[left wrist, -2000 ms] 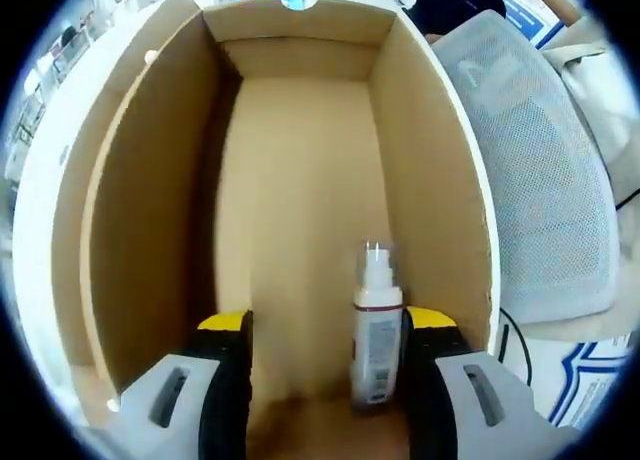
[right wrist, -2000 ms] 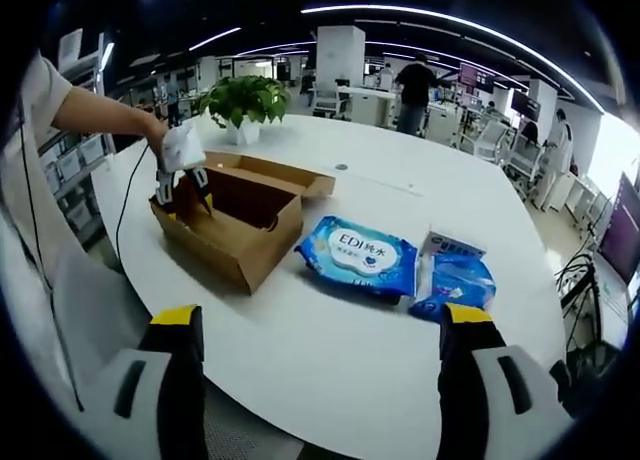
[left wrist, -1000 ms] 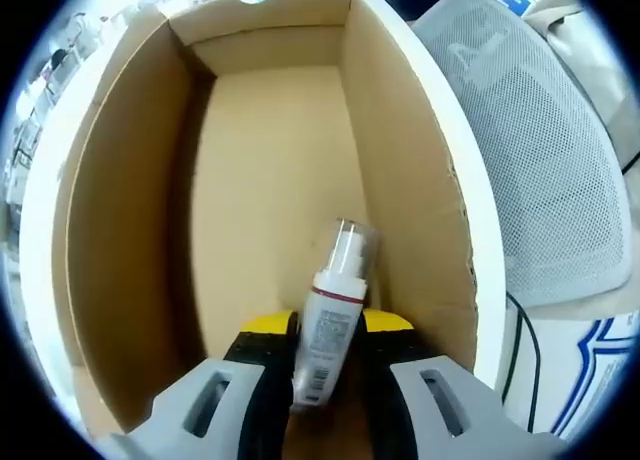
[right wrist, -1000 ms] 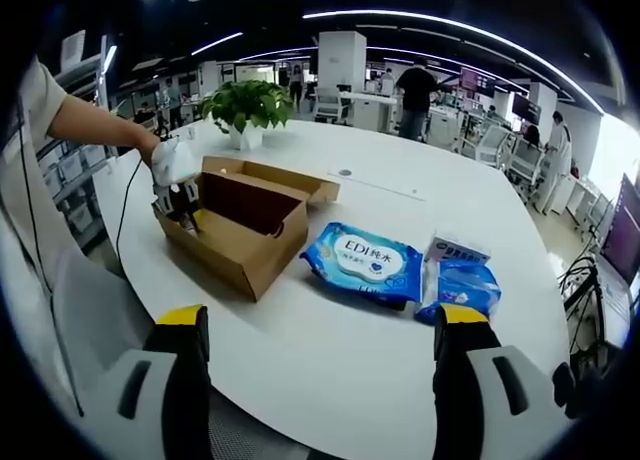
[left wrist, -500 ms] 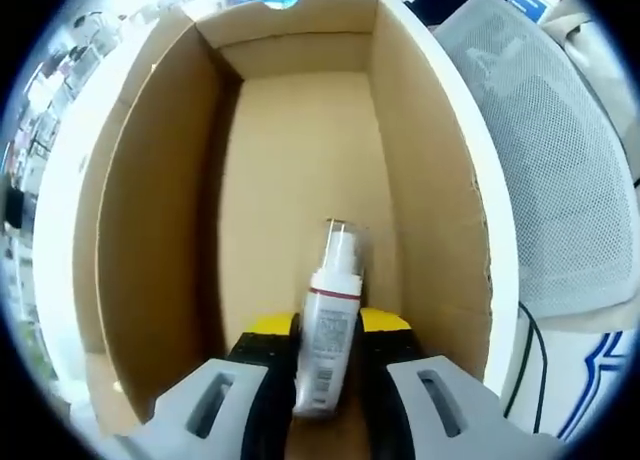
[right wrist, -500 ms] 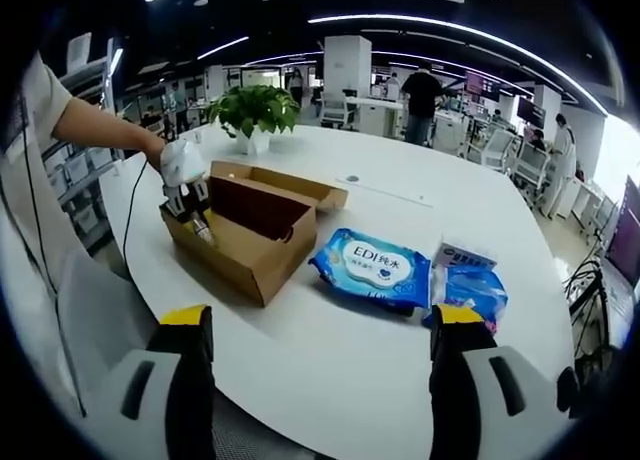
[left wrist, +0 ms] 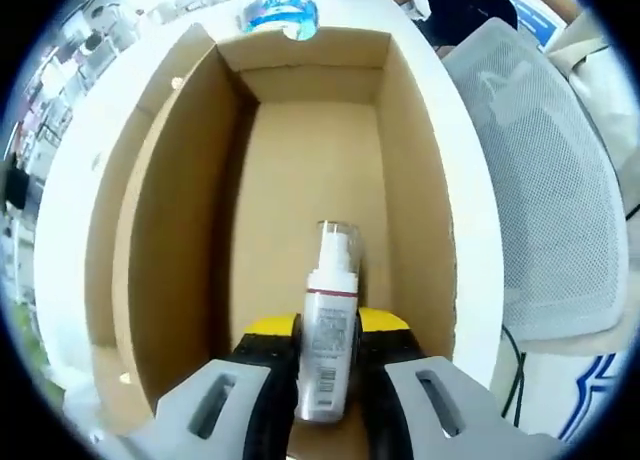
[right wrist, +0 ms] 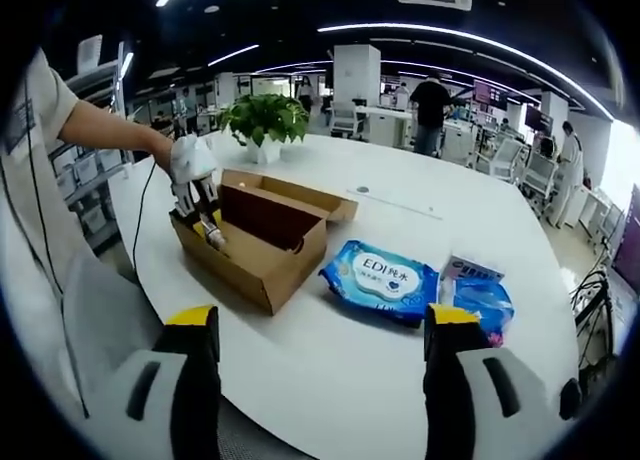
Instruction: Operate the shoe box by opening the lid, removing the specified soft item, and placing it in the target area until the item is outside and the box remains undamaged.
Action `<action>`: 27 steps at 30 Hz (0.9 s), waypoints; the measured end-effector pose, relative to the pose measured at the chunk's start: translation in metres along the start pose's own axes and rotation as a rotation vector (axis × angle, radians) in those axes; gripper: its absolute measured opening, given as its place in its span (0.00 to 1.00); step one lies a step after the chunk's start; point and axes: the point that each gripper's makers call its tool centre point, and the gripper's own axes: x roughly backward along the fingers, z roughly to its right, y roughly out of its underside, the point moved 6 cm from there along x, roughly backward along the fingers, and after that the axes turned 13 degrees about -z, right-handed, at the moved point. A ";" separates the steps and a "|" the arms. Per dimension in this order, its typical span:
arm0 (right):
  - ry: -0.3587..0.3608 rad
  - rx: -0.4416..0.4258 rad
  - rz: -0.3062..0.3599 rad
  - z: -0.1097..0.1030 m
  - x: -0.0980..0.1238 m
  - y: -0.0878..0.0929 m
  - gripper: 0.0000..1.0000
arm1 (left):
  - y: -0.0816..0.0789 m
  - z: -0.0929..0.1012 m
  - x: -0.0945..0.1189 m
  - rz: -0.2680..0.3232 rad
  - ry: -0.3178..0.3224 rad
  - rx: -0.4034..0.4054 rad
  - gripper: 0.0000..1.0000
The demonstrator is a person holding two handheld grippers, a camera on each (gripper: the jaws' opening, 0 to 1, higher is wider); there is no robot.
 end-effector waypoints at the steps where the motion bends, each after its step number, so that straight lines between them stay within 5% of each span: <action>1: -0.001 0.007 0.002 0.000 0.000 -0.001 0.78 | -0.001 0.000 0.002 0.008 0.000 0.005 0.18; 27: -0.092 0.093 0.024 -0.022 -0.015 -0.019 0.68 | -0.042 0.019 0.054 0.233 -0.051 0.007 0.18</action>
